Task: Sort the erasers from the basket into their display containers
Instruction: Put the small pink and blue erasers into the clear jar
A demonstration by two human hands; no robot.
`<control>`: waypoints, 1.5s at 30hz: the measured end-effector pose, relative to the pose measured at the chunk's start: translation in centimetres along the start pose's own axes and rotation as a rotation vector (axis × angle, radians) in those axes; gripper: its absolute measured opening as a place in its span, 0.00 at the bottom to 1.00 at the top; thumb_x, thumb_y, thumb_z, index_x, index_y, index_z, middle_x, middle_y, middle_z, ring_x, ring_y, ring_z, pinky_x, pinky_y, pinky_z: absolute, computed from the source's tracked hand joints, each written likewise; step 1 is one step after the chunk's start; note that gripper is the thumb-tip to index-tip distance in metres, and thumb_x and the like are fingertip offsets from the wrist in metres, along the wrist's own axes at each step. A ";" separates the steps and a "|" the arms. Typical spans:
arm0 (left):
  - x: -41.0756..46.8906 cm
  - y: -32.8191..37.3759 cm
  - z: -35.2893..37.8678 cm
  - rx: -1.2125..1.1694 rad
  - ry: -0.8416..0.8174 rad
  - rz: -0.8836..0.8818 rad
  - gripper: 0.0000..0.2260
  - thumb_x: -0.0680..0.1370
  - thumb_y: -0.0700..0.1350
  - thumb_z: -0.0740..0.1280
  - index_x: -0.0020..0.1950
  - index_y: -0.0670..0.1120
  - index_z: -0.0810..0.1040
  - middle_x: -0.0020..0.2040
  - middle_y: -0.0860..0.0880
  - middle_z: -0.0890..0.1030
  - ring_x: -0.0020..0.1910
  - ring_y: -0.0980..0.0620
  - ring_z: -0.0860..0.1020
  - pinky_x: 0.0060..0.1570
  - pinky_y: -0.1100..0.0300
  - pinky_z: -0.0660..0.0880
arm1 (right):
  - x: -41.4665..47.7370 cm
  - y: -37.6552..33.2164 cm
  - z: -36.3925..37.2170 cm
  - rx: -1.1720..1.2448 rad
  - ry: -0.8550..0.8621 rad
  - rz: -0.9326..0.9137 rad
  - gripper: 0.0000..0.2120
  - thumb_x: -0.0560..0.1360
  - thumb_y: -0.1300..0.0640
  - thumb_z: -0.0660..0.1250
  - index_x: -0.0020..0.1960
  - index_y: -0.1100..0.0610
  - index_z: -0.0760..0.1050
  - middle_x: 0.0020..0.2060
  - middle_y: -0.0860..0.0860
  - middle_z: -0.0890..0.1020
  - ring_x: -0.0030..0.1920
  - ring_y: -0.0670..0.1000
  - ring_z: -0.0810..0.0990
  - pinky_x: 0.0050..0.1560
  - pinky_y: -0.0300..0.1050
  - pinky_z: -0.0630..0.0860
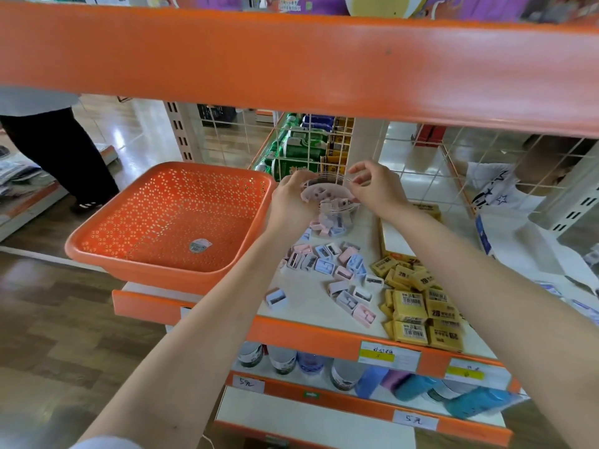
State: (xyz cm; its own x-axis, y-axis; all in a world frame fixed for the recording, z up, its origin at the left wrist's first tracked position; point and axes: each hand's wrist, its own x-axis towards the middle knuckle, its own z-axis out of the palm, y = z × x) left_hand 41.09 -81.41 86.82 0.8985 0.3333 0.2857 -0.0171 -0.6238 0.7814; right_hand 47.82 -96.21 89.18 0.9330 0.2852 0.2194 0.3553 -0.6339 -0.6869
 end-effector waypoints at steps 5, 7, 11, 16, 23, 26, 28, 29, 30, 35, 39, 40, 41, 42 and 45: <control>-1.6 -0.6 0.6 0.045 -0.021 -0.013 0.17 0.75 0.37 0.64 0.63 0.48 0.75 0.60 0.48 0.75 0.52 0.53 0.75 0.51 0.57 0.75 | -1.7 0.1 -0.8 0.004 -0.038 -0.047 0.04 0.76 0.61 0.65 0.50 0.56 0.77 0.41 0.49 0.79 0.37 0.44 0.77 0.40 0.37 0.76; -2.8 -1.2 1.1 0.051 -0.038 0.004 0.17 0.76 0.38 0.64 0.64 0.48 0.74 0.58 0.49 0.74 0.53 0.53 0.75 0.53 0.61 0.71 | -2.8 0.2 -0.9 -0.017 -0.157 -0.074 0.05 0.76 0.62 0.65 0.50 0.54 0.77 0.42 0.47 0.79 0.38 0.42 0.76 0.39 0.34 0.74; -4.7 -2.8 1.6 0.148 -0.061 0.102 0.17 0.75 0.38 0.66 0.64 0.45 0.75 0.61 0.46 0.76 0.60 0.48 0.73 0.55 0.66 0.64 | -4.6 1.0 -0.1 -0.217 -0.386 -0.139 0.09 0.76 0.60 0.64 0.54 0.52 0.78 0.50 0.47 0.79 0.45 0.43 0.76 0.45 0.34 0.69; -4.6 -4.3 1.5 0.400 -0.285 0.016 0.23 0.78 0.47 0.64 0.72 0.43 0.66 0.69 0.43 0.69 0.68 0.45 0.67 0.66 0.55 0.63 | -5.3 2.5 1.6 -0.455 -0.448 -0.180 0.16 0.77 0.57 0.61 0.64 0.54 0.74 0.62 0.53 0.76 0.60 0.52 0.74 0.58 0.44 0.69; -5.2 -4.4 0.7 0.345 -0.403 0.029 0.21 0.79 0.47 0.62 0.72 0.47 0.67 0.69 0.46 0.69 0.66 0.47 0.69 0.62 0.58 0.65 | -6.3 2.6 1.9 -0.416 -0.508 -0.146 0.19 0.75 0.51 0.66 0.64 0.56 0.74 0.57 0.54 0.80 0.54 0.53 0.77 0.53 0.44 0.73; -6.0 -4.6 0.5 0.303 -0.396 0.047 0.19 0.78 0.44 0.64 0.69 0.46 0.69 0.66 0.45 0.72 0.64 0.47 0.70 0.59 0.59 0.65 | -6.6 2.4 2.0 -0.403 -0.518 -0.154 0.22 0.75 0.46 0.66 0.66 0.54 0.73 0.57 0.53 0.79 0.55 0.52 0.77 0.55 0.46 0.74; -6.3 -4.7 0.2 0.300 -0.401 0.068 0.18 0.78 0.44 0.64 0.68 0.45 0.71 0.65 0.46 0.73 0.64 0.48 0.71 0.59 0.59 0.65 | -7.0 2.2 2.0 -0.370 -0.528 -0.156 0.21 0.75 0.47 0.66 0.66 0.53 0.73 0.56 0.54 0.79 0.54 0.52 0.77 0.55 0.48 0.74; -6.5 -4.7 0.0 0.306 -0.401 0.084 0.18 0.78 0.44 0.64 0.68 0.45 0.71 0.65 0.46 0.74 0.64 0.48 0.71 0.58 0.60 0.65 | -7.1 2.1 2.0 -0.352 -0.533 -0.156 0.21 0.75 0.48 0.67 0.65 0.53 0.73 0.55 0.54 0.80 0.53 0.52 0.77 0.55 0.49 0.74; -6.6 -4.8 -0.3 0.310 -0.398 0.099 0.18 0.78 0.43 0.64 0.67 0.45 0.72 0.64 0.47 0.74 0.63 0.48 0.71 0.57 0.62 0.64 | -7.3 2.0 1.9 -0.332 -0.531 -0.155 0.20 0.75 0.49 0.67 0.65 0.53 0.73 0.55 0.54 0.80 0.53 0.52 0.77 0.55 0.48 0.74; -7.5 -5.0 -1.8 0.334 -0.345 0.091 0.18 0.78 0.42 0.65 0.67 0.45 0.72 0.66 0.45 0.73 0.66 0.45 0.69 0.66 0.54 0.64 | -7.7 1.6 1.3 -0.308 -0.475 -0.158 0.19 0.76 0.54 0.65 0.66 0.52 0.72 0.62 0.52 0.77 0.60 0.51 0.75 0.57 0.41 0.70; -8.5 -4.5 -2.7 0.410 -0.510 -0.006 0.26 0.79 0.47 0.63 0.75 0.46 0.60 0.73 0.44 0.63 0.72 0.44 0.60 0.69 0.55 0.58 | -7.4 1.5 0.3 -0.502 -0.498 -0.117 0.21 0.76 0.52 0.65 0.68 0.51 0.70 0.65 0.51 0.74 0.63 0.51 0.73 0.59 0.43 0.68; -8.7 -4.4 -2.8 0.425 -0.545 -0.010 0.28 0.79 0.49 0.63 0.76 0.46 0.58 0.75 0.45 0.60 0.73 0.45 0.58 0.70 0.55 0.57 | -7.5 1.4 0.0 -0.513 -0.540 -0.100 0.22 0.75 0.51 0.66 0.68 0.50 0.69 0.65 0.51 0.74 0.63 0.51 0.72 0.60 0.44 0.68; -8.9 -4.3 -3.0 0.435 -0.563 -0.010 0.29 0.79 0.50 0.63 0.76 0.47 0.56 0.75 0.46 0.59 0.74 0.46 0.57 0.70 0.55 0.56 | -7.5 1.4 -0.2 -0.512 -0.582 -0.082 0.23 0.74 0.49 0.67 0.69 0.49 0.69 0.65 0.50 0.74 0.63 0.51 0.72 0.60 0.44 0.68; -9.1 -4.2 -3.2 0.441 -0.578 -0.011 0.30 0.78 0.51 0.64 0.77 0.47 0.55 0.76 0.46 0.58 0.74 0.47 0.56 0.71 0.55 0.56 | -7.6 1.3 -0.4 -0.505 -0.620 -0.066 0.26 0.74 0.48 0.68 0.69 0.48 0.67 0.66 0.50 0.73 0.63 0.51 0.72 0.60 0.44 0.68; -9.3 -3.9 -3.8 0.473 -0.671 -0.045 0.35 0.76 0.54 0.67 0.78 0.50 0.52 0.78 0.49 0.51 0.76 0.48 0.53 0.72 0.54 0.54 | -8.1 1.3 -0.8 -0.478 -0.740 -0.045 0.37 0.69 0.46 0.72 0.74 0.46 0.60 0.68 0.49 0.70 0.65 0.51 0.71 0.60 0.44 0.67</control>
State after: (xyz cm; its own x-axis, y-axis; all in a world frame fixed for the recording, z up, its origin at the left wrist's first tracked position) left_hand 31.16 -79.37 83.20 0.9676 -0.0349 -0.2502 0.0773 -0.9019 0.4250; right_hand 40.76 -99.89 87.04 0.7000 0.6048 -0.3798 0.5315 -0.7964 -0.2886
